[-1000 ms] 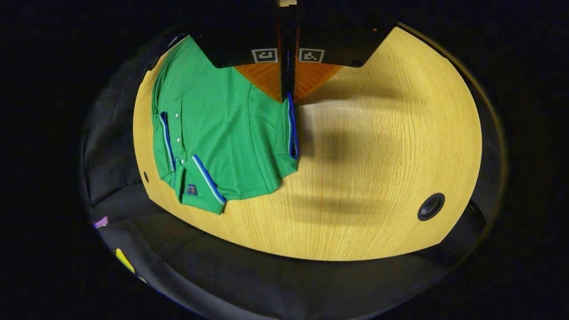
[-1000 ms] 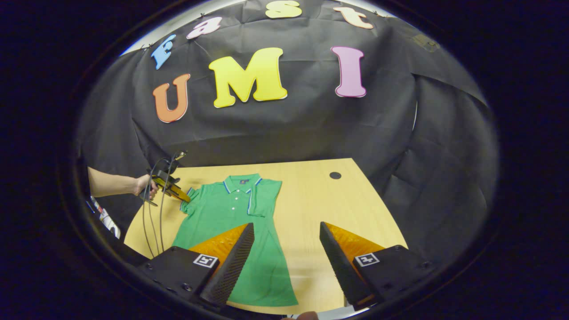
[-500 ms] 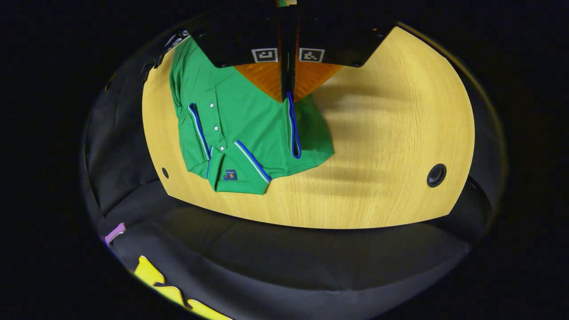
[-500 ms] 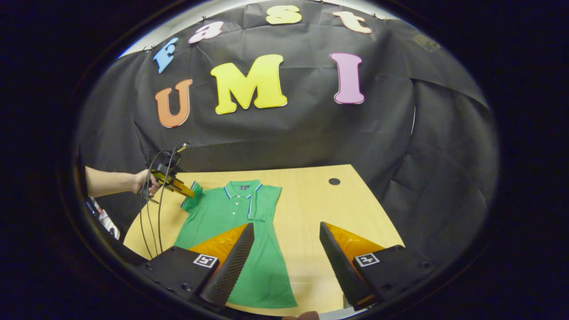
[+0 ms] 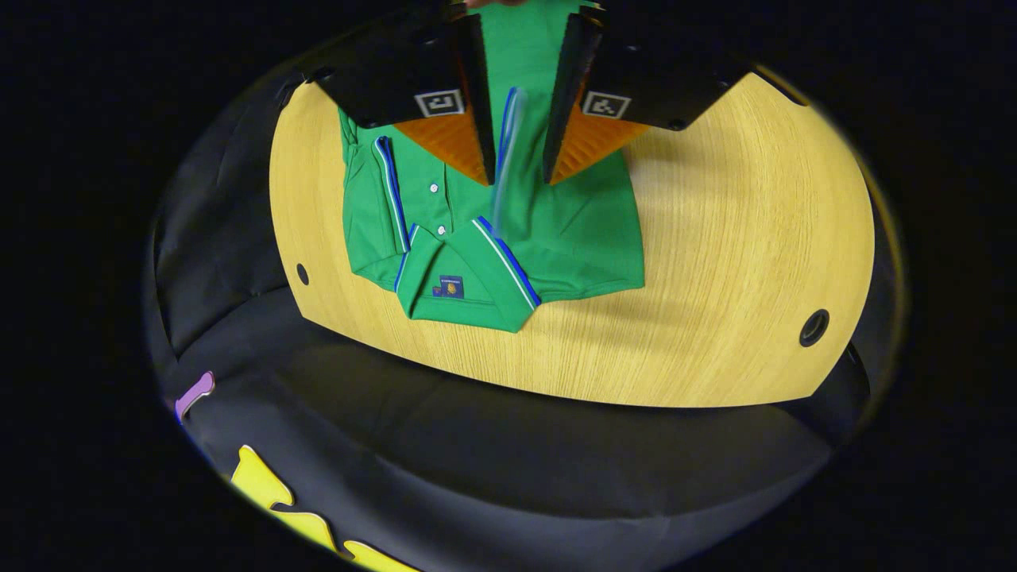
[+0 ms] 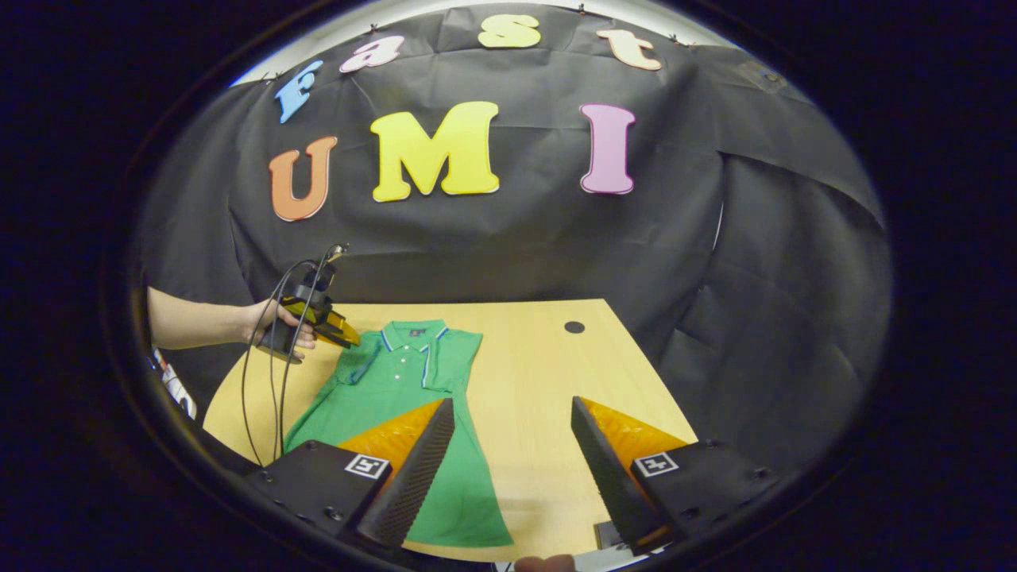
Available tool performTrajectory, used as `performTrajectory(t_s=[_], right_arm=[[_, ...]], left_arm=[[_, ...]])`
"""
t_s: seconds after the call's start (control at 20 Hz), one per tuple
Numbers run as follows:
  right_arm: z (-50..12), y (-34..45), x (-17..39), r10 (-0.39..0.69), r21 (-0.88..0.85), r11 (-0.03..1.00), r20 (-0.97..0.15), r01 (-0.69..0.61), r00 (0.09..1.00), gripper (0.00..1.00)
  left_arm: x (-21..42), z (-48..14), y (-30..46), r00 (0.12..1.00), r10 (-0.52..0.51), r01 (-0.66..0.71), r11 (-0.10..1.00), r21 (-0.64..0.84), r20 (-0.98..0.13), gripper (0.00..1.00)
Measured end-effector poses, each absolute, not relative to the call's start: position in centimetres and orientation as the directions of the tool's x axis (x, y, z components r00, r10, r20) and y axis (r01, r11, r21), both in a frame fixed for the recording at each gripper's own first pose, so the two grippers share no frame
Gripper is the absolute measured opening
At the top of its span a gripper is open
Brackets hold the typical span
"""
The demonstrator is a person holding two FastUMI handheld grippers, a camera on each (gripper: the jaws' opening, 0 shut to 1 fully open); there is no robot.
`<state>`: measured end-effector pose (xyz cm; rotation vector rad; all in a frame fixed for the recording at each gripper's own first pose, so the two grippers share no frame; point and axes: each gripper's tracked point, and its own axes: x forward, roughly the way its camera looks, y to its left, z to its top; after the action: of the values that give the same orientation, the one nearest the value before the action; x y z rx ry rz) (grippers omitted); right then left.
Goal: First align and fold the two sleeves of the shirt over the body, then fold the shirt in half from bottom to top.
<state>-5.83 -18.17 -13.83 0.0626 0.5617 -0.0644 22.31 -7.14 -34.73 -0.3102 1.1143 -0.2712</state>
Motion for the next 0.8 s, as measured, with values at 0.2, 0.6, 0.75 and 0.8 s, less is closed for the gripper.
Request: performTrajectory(t_s=[0.2,0.6,0.75,0.8], right_arm=[[-12.9,-17.6,-5.0,-0.066,-0.054,0.998,-0.494,0.045,0.867,0.95],[-14.0,-11.8,-2.9,0.112,0.051,0.994,-0.529,-0.1,0.842,0.95],[-14.9,-10.2,-2.9,0.165,0.084,0.986,-0.554,-0.143,0.816,0.95],[-15.3,-9.9,-3.0,0.179,0.092,0.984,-0.563,-0.154,0.807,0.93]], left_arm=[[22.1,-32.5,-6.1,0.473,-0.334,0.041,0.933,-0.359,-0.815,0.99],[14.5,-23.1,-1.5,0.737,-0.244,0.121,0.965,-0.232,-0.63,0.98],[8.6,-21.4,-0.2,0.778,-0.235,0.119,0.966,-0.231,-0.583,0.98],[6.6,-21.5,0.5,0.785,-0.215,0.111,0.971,-0.21,-0.581,0.99]])
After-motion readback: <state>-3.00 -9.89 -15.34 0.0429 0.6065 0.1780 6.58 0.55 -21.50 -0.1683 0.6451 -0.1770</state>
